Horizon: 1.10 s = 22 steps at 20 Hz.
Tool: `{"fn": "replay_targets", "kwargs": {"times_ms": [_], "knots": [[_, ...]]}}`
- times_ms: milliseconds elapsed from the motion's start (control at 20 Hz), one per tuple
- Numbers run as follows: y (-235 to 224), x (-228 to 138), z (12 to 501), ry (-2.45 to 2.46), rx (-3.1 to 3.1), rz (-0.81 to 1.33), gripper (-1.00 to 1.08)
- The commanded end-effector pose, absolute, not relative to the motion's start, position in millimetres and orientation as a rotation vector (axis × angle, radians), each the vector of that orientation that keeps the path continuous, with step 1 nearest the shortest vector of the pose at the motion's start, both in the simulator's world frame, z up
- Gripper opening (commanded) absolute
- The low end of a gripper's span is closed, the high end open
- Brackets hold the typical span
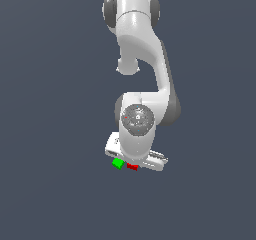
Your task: Stack the red cube on top of the green cube.
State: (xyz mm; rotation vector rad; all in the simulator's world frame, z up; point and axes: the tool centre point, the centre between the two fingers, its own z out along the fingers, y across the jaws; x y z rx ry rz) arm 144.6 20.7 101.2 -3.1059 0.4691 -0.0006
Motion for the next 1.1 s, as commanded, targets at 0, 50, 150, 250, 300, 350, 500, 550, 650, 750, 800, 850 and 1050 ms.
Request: {"fn": "replay_targets", "kwargs": {"times_ms": [0,50,150,250,300,350,500,550,650,750,800,850,1050], "knots": [[7,139,93,0.471,-3.106,-0.001,-1.00],[1,137,89,0.471,-3.106,-0.001,-1.00],[-10,132,82,0.471,-3.106,-0.001,-1.00],[-19,128,75,0.471,-3.106,-0.001,-1.00],[-24,126,72,0.471,-3.106,-0.001,-1.00],[-28,125,69,0.471,-3.106,0.000,-1.00],[-37,122,63,0.471,-3.106,0.000,-1.00],[-40,121,62,0.471,-3.106,0.000,-1.00],[-41,120,60,0.471,-3.106,0.000,-1.00],[-41,120,60,0.471,-3.106,0.000,1.00],[-41,120,60,0.471,-3.106,0.000,1.00],[-41,120,60,0.471,-3.106,0.000,1.00],[-41,120,60,0.471,-3.106,0.000,1.00]]}}
